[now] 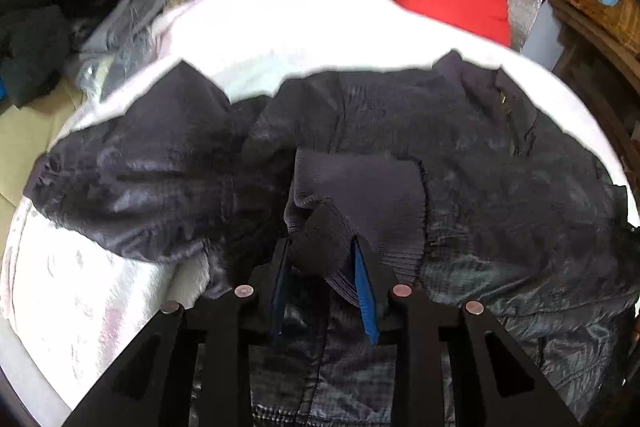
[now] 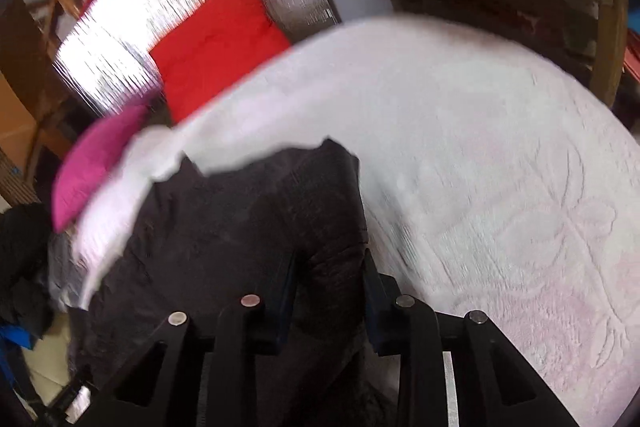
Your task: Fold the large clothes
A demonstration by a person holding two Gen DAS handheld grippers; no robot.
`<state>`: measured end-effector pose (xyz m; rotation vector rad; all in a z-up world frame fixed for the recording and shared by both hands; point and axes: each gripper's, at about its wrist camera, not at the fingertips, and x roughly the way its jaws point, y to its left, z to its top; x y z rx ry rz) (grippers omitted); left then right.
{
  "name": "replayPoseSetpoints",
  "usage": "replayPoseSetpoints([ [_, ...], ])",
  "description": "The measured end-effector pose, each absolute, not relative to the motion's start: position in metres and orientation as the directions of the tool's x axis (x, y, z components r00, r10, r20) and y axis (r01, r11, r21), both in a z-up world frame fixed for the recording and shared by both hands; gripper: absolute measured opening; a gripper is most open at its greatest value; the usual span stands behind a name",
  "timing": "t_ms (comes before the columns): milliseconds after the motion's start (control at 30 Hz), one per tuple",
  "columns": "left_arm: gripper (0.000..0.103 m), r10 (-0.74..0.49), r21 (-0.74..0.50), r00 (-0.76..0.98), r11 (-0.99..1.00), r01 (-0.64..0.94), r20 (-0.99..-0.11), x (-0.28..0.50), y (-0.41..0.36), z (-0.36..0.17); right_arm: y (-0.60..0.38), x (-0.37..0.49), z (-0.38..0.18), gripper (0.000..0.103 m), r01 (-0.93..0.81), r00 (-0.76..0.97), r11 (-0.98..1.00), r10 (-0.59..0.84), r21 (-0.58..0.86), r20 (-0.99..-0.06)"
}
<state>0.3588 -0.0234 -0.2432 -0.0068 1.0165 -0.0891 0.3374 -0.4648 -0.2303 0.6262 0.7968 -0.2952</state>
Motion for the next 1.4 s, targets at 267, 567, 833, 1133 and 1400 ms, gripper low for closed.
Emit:
replayPoseSetpoints([
  [267,0.041,-0.068,-0.052,0.534,0.998,0.046,-0.843,0.354,-0.015,-0.235,-0.463,0.309,-0.207,0.073,0.458,0.672,0.788,-0.004,0.411,-0.740],
  [567,0.045,-0.057,-0.010,0.657,0.997,0.075,-0.752,0.328,-0.015,-0.206,-0.400,0.276,-0.174,0.053,0.271,0.741,0.888,0.052,0.370,-0.669],
  [833,0.051,-0.023,0.069,0.482,0.982,0.173,-0.876,0.349,-0.035,-0.254,-0.369,0.296,-0.222,0.041,0.273,0.537,0.917,0.107,0.292,-0.837],
  [1133,0.069,-0.085,0.037,0.567,0.979,0.200,-0.819,0.338,-0.030,-0.230,-0.335,0.307,-0.188,0.040,0.141,0.662,0.911,0.205,0.388,-0.721],
  [1400,0.069,-0.026,0.101,0.448,0.961,0.259,-0.894,0.349,-0.047,-0.265,-0.298,0.336,-0.224,0.041,0.146,0.546,0.934,0.198,0.326,-0.814],
])
